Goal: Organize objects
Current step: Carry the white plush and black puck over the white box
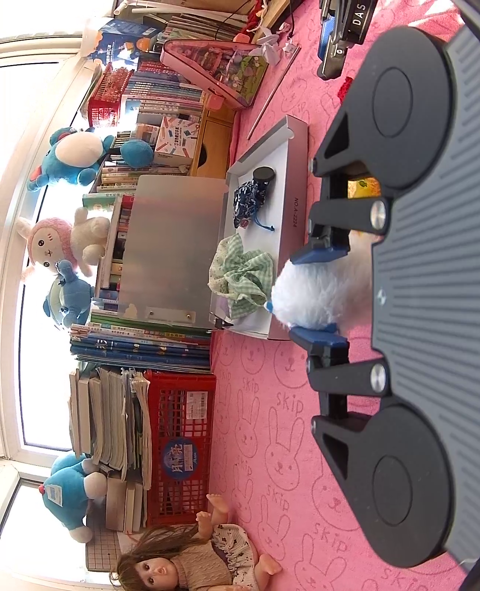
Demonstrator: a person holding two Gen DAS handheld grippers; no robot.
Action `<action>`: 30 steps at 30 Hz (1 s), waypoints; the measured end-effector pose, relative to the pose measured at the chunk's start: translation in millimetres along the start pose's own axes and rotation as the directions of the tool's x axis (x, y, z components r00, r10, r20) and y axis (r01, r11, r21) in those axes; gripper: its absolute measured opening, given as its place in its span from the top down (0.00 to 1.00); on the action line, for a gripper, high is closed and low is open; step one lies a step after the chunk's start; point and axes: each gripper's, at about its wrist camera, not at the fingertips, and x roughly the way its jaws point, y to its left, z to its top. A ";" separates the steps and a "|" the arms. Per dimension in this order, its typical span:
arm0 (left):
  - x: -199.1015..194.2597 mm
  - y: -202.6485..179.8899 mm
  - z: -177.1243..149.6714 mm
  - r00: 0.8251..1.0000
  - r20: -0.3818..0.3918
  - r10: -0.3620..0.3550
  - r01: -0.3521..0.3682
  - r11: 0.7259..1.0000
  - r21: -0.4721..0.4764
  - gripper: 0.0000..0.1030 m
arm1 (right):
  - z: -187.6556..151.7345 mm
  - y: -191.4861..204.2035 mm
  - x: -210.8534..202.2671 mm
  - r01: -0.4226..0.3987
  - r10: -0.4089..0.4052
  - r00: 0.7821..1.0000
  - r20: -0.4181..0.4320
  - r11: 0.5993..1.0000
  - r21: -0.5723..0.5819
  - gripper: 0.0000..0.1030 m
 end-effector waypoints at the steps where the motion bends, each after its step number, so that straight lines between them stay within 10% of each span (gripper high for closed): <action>1: 0.5 -0.3 2.2 1.000 0.004 -0.003 0.003 1.000 0.001 0.59 | 2.3 -0.5 0.9 0.003 -0.003 1.000 0.001 1.000 0.002 0.66; 16: -1.0 -1.7 31.0 0.997 0.081 0.000 -0.001 1.000 0.010 0.59 | 19.7 -5.4 9.8 0.002 -0.002 1.000 0.012 1.000 0.020 0.66; 30: 48.2 -5.0 50.6 0.998 -0.005 -0.063 0.063 0.997 -0.038 0.59 | 47.9 -10.5 40.2 -0.036 0.037 0.999 -0.019 0.999 0.040 0.66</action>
